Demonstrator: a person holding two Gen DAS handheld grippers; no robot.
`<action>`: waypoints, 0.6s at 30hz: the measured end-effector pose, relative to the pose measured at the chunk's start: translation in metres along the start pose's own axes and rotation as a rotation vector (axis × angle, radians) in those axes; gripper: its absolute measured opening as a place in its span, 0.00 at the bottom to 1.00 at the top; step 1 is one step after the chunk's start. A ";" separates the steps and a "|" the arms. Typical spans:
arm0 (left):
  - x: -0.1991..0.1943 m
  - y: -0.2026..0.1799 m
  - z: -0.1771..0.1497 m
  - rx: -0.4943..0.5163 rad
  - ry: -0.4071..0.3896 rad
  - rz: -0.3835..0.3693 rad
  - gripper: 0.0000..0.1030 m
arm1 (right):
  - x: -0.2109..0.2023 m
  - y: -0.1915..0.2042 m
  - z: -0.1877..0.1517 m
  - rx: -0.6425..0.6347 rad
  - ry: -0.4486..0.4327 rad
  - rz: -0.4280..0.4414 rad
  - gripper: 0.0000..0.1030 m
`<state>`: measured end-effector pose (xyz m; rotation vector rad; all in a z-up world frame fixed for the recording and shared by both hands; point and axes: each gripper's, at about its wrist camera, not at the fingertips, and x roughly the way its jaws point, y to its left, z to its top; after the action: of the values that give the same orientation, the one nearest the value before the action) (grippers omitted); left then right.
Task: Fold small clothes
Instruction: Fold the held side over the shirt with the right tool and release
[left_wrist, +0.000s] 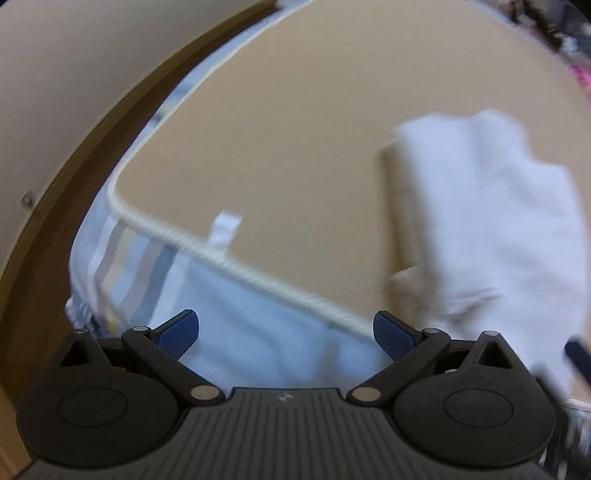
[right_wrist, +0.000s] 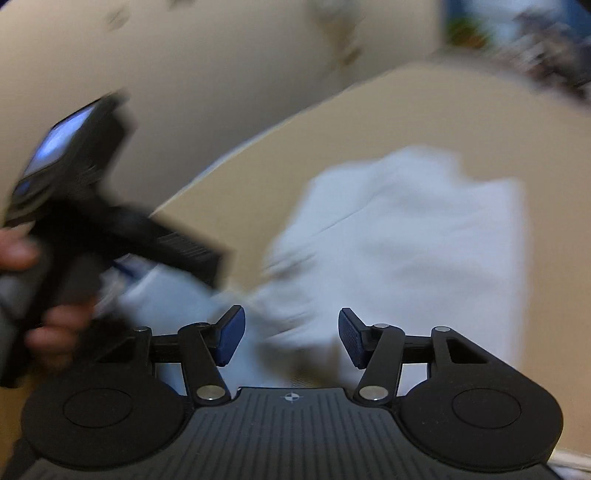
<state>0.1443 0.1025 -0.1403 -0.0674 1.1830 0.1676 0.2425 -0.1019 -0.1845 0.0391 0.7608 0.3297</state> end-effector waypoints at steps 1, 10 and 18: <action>-0.011 -0.008 0.002 0.008 -0.027 -0.024 0.98 | -0.009 -0.008 -0.002 -0.007 -0.041 -0.076 0.56; 0.011 -0.085 -0.009 0.236 -0.029 0.009 0.99 | 0.009 -0.026 -0.049 -0.008 0.124 -0.240 0.57; 0.011 -0.031 -0.030 0.246 -0.044 0.198 0.99 | -0.060 -0.003 -0.073 0.098 0.131 -0.096 0.60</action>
<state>0.1261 0.0685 -0.1632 0.2692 1.1575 0.1949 0.1528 -0.1291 -0.1976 0.0734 0.9054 0.2050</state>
